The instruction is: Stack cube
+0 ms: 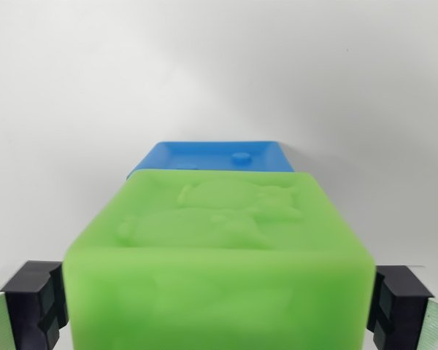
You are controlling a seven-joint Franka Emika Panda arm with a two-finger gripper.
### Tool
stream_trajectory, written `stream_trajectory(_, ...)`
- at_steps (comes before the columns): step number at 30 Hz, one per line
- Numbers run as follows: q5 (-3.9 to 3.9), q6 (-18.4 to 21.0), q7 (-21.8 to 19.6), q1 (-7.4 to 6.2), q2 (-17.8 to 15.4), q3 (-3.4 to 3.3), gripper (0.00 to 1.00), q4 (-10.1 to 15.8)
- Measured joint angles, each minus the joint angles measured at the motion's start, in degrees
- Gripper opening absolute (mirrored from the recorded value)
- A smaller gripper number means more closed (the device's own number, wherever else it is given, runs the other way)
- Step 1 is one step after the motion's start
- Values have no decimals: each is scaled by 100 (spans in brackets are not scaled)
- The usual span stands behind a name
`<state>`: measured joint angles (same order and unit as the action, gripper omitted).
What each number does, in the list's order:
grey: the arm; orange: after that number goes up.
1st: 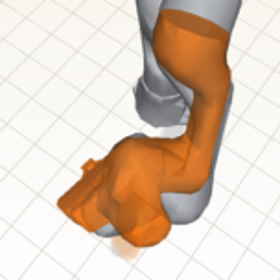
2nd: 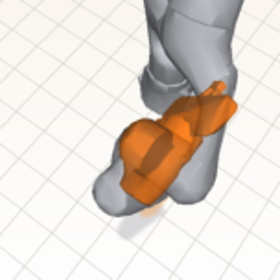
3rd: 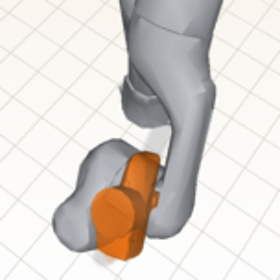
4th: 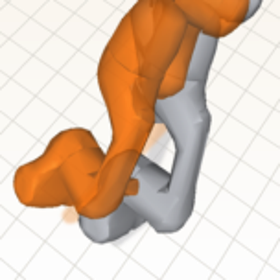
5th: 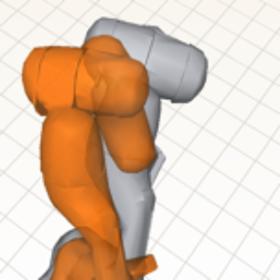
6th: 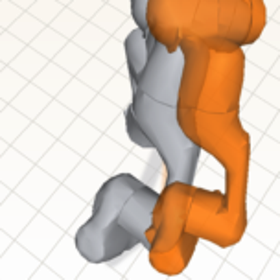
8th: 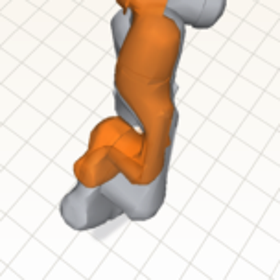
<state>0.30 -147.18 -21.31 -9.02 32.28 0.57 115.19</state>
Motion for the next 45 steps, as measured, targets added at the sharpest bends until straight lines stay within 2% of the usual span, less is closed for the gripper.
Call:
stream_trajectory(9, 0, 103, 0, 0, -137, 0, 100, 17)
stream_trajectory(19, 0, 370, 0, 0, -442, 0, 100, 46)
stream_trajectory(34, 0, 973, 0, 0, -1051, 0, 100, 44)
stream_trajectory(45, -2, 1502, 0, 0, -1474, 0, 100, -66)
